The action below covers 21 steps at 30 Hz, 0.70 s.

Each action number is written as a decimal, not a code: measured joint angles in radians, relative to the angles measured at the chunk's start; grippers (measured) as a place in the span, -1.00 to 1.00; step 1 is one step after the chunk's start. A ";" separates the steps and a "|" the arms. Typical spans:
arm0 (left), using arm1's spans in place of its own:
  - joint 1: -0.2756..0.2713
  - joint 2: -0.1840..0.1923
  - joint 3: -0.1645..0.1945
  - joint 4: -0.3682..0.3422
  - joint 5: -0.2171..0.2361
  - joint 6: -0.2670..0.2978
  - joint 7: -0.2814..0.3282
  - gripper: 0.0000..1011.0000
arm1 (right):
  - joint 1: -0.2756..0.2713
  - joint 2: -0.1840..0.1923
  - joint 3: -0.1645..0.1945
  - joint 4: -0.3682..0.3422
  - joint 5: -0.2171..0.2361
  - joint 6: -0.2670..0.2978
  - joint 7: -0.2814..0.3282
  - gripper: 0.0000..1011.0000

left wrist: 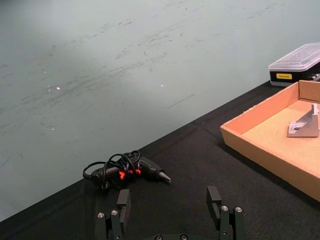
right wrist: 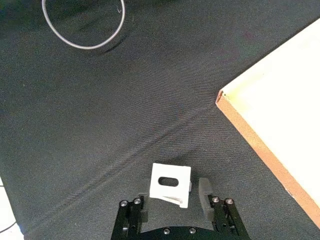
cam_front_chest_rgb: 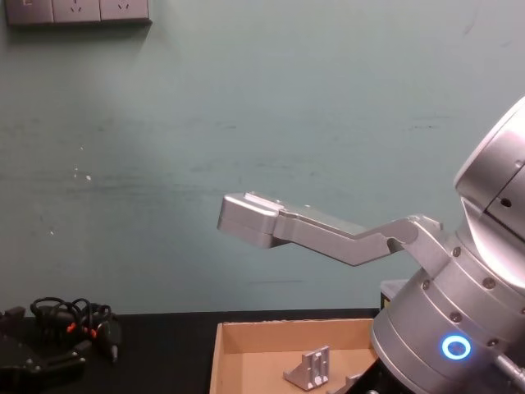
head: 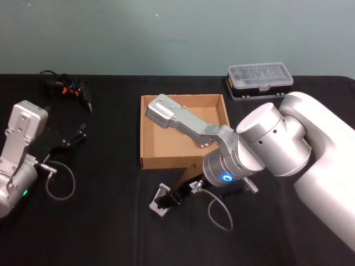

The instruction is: Use one hand to pick up the angle iron from the table and place it into the box.

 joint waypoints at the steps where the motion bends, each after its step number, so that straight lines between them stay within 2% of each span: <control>1: 0.000 0.000 0.000 0.000 0.000 0.000 0.000 0.98 | 0.000 0.000 0.000 0.000 0.000 0.000 0.000 0.20; 5: 0.000 0.000 0.000 0.000 0.000 0.000 0.000 0.98 | 0.000 0.000 0.000 -0.001 0.000 0.000 0.000 -0.03; 6: 0.000 0.000 0.000 0.000 0.000 0.000 0.000 0.98 | -0.001 0.001 0.000 -0.001 0.000 0.000 0.000 -0.16; 9: 0.000 0.000 0.000 0.000 0.000 0.000 0.000 0.98 | -0.001 0.001 0.000 -0.001 0.000 0.001 0.000 -0.27; 10: 0.000 0.000 0.000 0.000 0.000 0.000 0.000 0.98 | -0.001 0.001 0.000 -0.001 0.000 0.001 0.000 -0.40; 13: 0.000 0.000 0.000 0.000 0.000 0.000 0.000 0.98 | -0.001 0.001 0.000 -0.001 0.000 0.001 0.000 -0.51; 15: 0.000 0.000 0.000 0.000 0.000 0.000 0.000 0.98 | -0.001 0.001 0.000 -0.002 0.000 0.001 0.000 -0.71; 16: 0.000 0.000 0.000 0.000 0.000 0.000 0.000 0.98 | -0.001 0.001 0.000 -0.002 0.000 0.001 0.000 -0.71; 19: 0.000 0.000 0.000 0.000 0.000 0.000 0.000 0.98 | -0.001 0.001 0.000 -0.002 0.000 0.001 0.000 -0.90; 21: 0.000 0.000 0.000 0.000 0.000 0.000 0.000 0.98 | -0.001 0.001 0.000 -0.002 0.000 0.001 0.000 -0.91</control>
